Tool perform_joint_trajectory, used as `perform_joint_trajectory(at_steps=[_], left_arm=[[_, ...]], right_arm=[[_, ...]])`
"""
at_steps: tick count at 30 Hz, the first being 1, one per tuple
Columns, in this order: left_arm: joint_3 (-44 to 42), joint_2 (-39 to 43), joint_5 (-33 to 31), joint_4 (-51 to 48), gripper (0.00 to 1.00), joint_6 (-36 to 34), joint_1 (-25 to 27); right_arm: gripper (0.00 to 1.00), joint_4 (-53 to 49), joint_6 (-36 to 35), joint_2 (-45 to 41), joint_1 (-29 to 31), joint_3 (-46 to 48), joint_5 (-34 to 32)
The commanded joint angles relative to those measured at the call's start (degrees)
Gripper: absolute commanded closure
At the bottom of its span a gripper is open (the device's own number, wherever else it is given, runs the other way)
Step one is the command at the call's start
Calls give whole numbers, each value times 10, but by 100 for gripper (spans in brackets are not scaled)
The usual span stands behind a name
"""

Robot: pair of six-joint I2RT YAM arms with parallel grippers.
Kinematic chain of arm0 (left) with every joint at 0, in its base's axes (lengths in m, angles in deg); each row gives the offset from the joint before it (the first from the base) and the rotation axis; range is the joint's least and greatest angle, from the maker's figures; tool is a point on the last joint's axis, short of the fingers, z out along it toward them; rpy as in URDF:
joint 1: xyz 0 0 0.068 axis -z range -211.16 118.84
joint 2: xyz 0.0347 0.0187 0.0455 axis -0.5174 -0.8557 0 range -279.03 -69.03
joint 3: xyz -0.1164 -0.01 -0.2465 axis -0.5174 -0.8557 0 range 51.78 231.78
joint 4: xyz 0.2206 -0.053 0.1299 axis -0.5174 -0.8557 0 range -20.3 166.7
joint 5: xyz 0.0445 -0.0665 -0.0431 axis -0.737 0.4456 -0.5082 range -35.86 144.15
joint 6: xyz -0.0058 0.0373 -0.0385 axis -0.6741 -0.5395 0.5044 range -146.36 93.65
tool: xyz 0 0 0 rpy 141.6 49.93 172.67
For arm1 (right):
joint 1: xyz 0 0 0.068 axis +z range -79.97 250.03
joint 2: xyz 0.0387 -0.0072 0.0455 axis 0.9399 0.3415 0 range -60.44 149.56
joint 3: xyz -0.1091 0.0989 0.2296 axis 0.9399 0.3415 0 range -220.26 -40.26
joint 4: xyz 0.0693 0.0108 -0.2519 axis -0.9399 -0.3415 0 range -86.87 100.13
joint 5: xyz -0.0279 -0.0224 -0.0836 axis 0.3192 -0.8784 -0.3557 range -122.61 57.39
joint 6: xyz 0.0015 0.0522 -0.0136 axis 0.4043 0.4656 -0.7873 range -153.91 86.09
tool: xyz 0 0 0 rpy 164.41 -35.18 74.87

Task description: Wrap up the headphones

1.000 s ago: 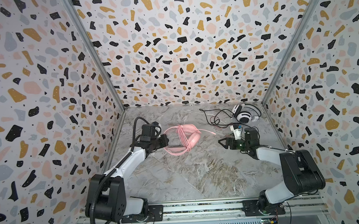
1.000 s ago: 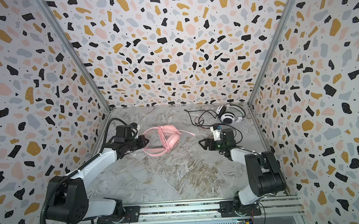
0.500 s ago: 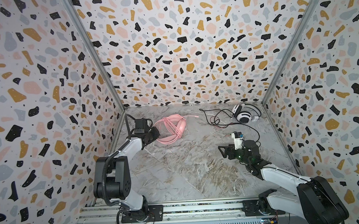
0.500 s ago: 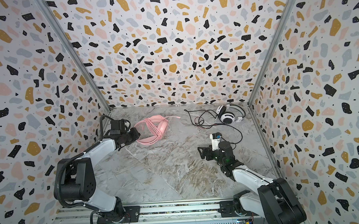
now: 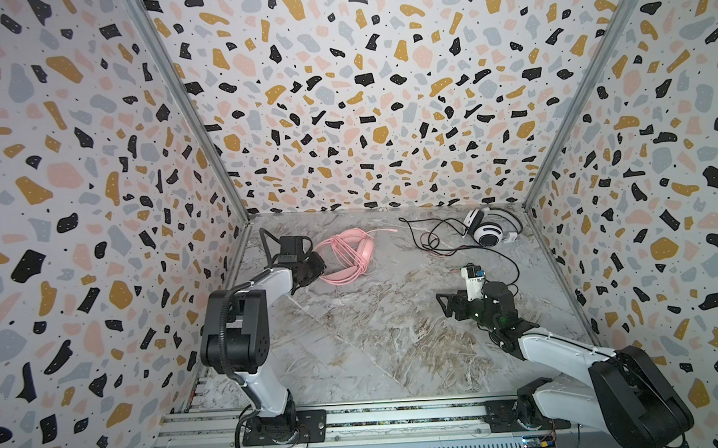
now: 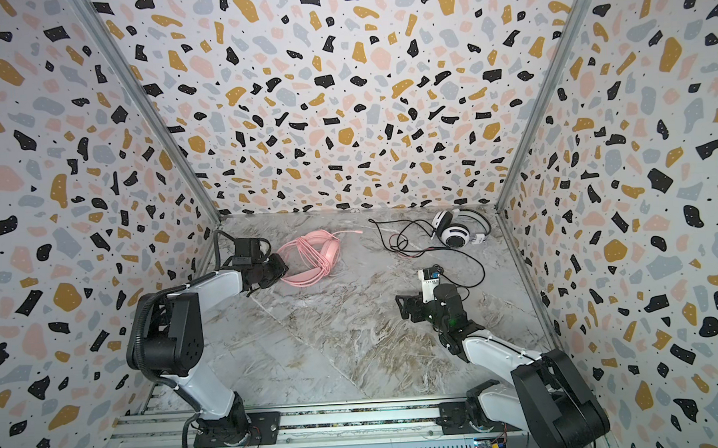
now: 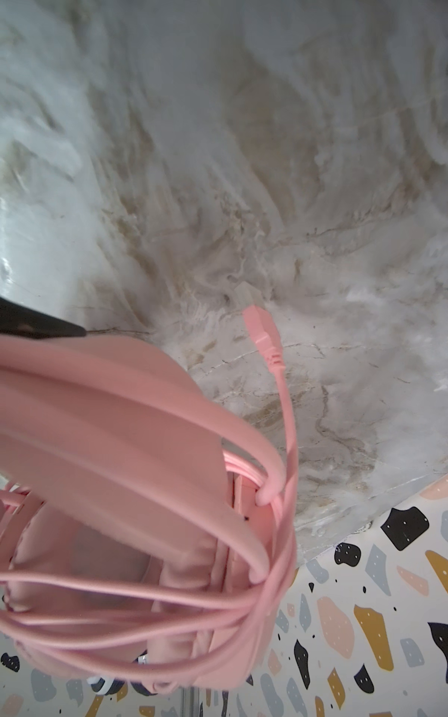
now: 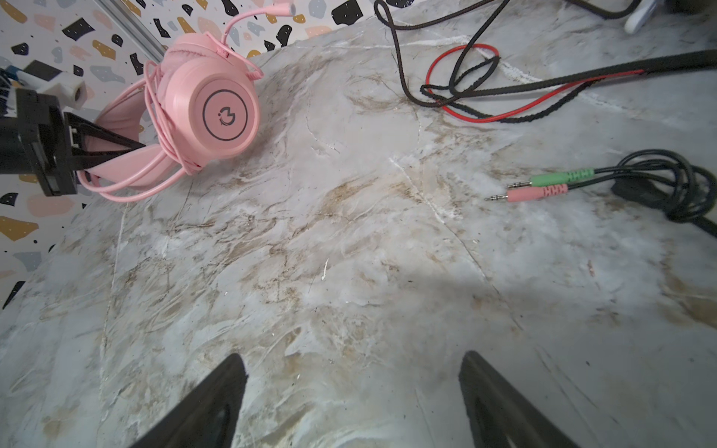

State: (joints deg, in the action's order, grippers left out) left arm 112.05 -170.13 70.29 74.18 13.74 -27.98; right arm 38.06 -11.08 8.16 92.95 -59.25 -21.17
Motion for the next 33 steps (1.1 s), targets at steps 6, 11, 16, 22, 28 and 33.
perform_joint_trajectory(at_steps=[6,11,16,22,28,33], left_arm=[[70,-16,22,39,100,-1,-1],[91,-34,30,31,100,-4,-16],[100,-52,42,31,100,-7,-33],[110,-82,61,32,100,-7,-52],[116,-97,64,33,100,-11,-75],[119,-111,72,38,100,-6,-107]], right_arm=[[12,3,-12,8,8,-16,-17],[12,1,-15,20,12,-22,-18],[12,2,-16,23,16,-23,-22],[12,1,-18,30,20,-26,-24],[12,1,-20,35,24,-28,-28],[12,0,-22,39,28,-31,-29]])
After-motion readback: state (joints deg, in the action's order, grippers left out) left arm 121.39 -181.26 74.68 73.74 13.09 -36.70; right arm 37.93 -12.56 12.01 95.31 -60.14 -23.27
